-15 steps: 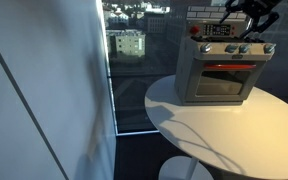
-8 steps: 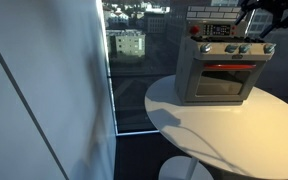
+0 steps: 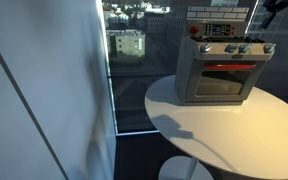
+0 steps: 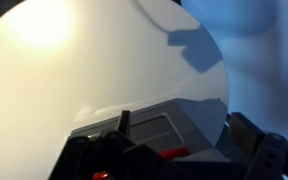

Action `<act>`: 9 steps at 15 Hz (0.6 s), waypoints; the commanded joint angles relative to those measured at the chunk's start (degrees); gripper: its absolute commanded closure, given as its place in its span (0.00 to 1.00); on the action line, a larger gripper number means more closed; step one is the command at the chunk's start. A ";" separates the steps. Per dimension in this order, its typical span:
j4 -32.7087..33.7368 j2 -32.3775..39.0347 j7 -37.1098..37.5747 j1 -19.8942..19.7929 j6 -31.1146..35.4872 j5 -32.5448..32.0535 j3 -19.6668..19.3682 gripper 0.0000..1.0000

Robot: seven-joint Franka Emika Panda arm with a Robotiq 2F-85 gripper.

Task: Twist the knob on the stove

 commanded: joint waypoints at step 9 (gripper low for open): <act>-1.53 -8.71 -2.29 -2.29 -17.44 -6.05 0.13 0.00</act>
